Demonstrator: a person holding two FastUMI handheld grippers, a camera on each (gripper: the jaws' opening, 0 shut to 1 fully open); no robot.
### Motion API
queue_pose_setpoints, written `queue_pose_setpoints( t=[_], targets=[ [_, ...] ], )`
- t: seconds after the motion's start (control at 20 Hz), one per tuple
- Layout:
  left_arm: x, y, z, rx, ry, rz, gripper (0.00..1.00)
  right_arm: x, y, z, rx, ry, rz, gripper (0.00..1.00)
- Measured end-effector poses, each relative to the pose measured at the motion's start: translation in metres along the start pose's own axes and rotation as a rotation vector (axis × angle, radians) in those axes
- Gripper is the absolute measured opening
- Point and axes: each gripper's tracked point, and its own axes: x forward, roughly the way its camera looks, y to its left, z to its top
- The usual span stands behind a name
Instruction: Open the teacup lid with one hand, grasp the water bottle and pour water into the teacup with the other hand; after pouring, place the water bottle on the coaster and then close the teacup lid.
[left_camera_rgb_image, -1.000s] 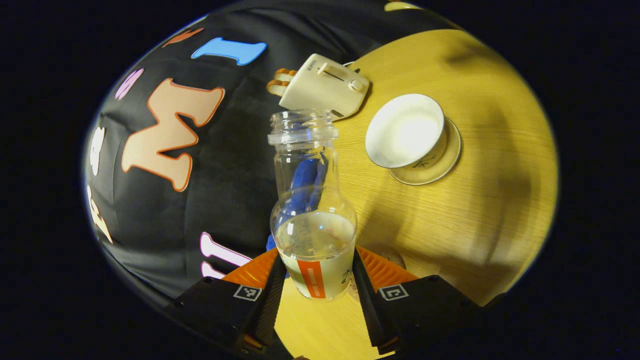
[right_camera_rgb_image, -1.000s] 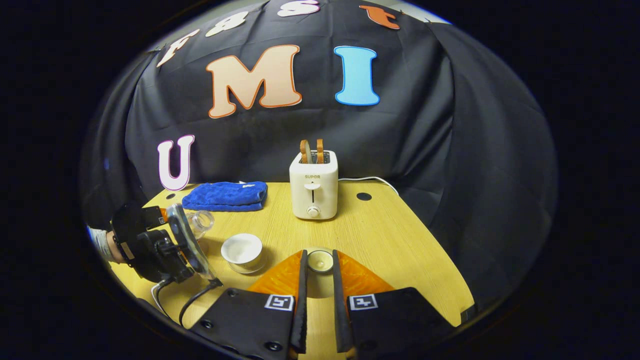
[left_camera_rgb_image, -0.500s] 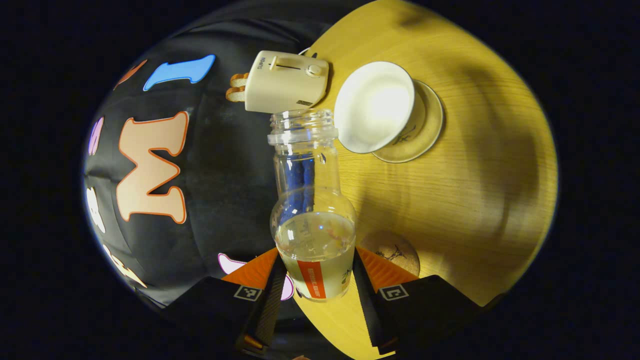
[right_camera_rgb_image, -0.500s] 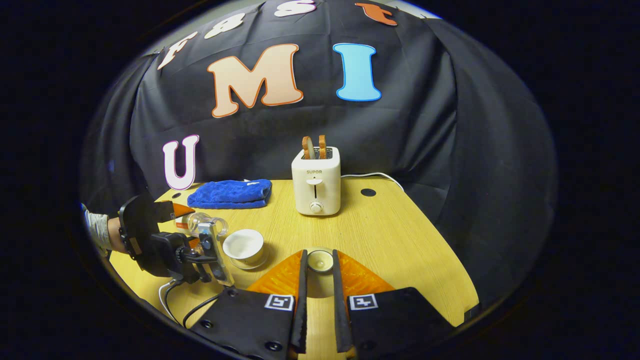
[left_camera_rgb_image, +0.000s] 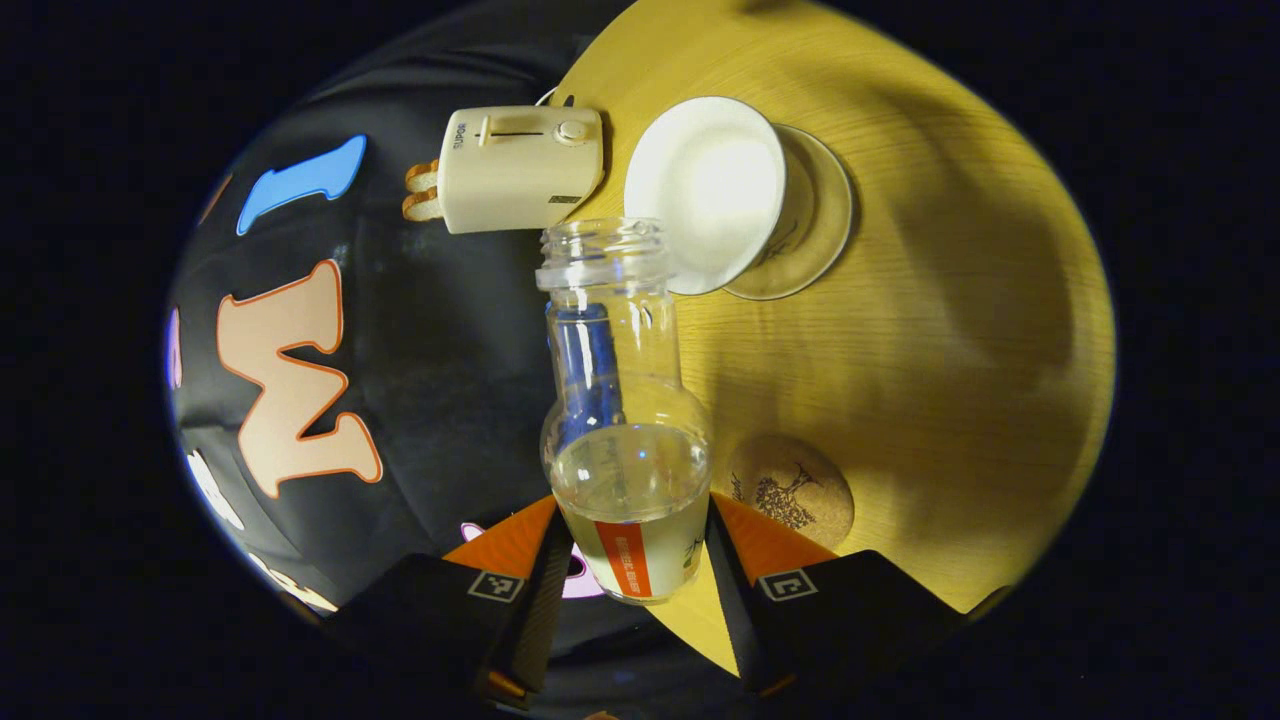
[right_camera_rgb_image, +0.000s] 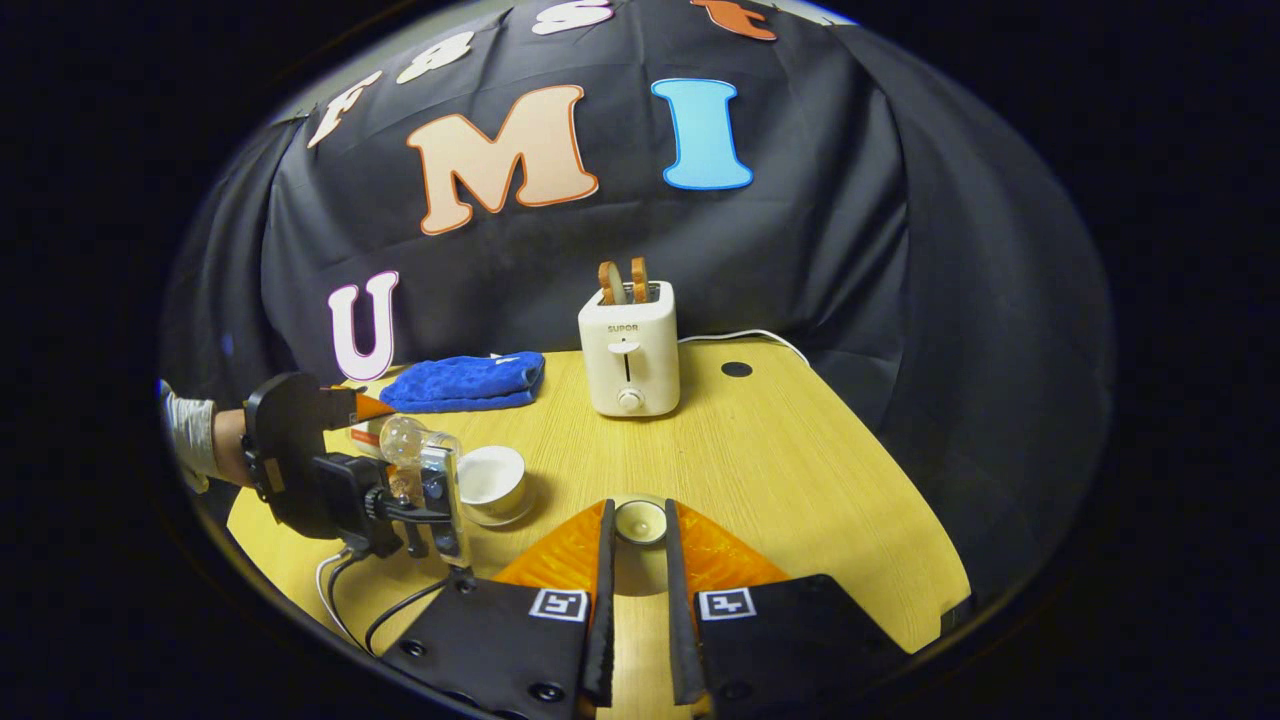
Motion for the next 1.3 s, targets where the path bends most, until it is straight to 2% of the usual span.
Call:
queue_pose_setpoints(
  t=[0.05, 0.4, 1.05, 1.15, 1.3],
  targets=[
    [0.0, 0.001, 0.0, 0.022, 0.006, -0.001, 0.7, -0.001, 0.001, -0.001, -0.003, 0.001, 0.004, 0.26],
    [0.004, 0.017, 0.005, 0.149, 0.027, -0.003, 0.69, -0.002, 0.0, -0.009, 0.008, 0.004, 0.016, 0.24],
    [-0.004, 0.025, -0.004, 0.29, 0.108, -0.038, 0.69, 0.004, -0.001, -0.013, 0.056, 0.007, 0.035, 0.24],
    [-0.005, 0.028, -0.004, 0.315, 0.117, -0.039, 0.7, 0.002, 0.0, -0.015, 0.053, 0.008, 0.039, 0.26],
    [-0.004, 0.033, -0.004, 0.345, 0.132, -0.038, 0.7, 0.004, 0.0, -0.015, 0.054, 0.007, 0.041, 0.24]
  ],
)
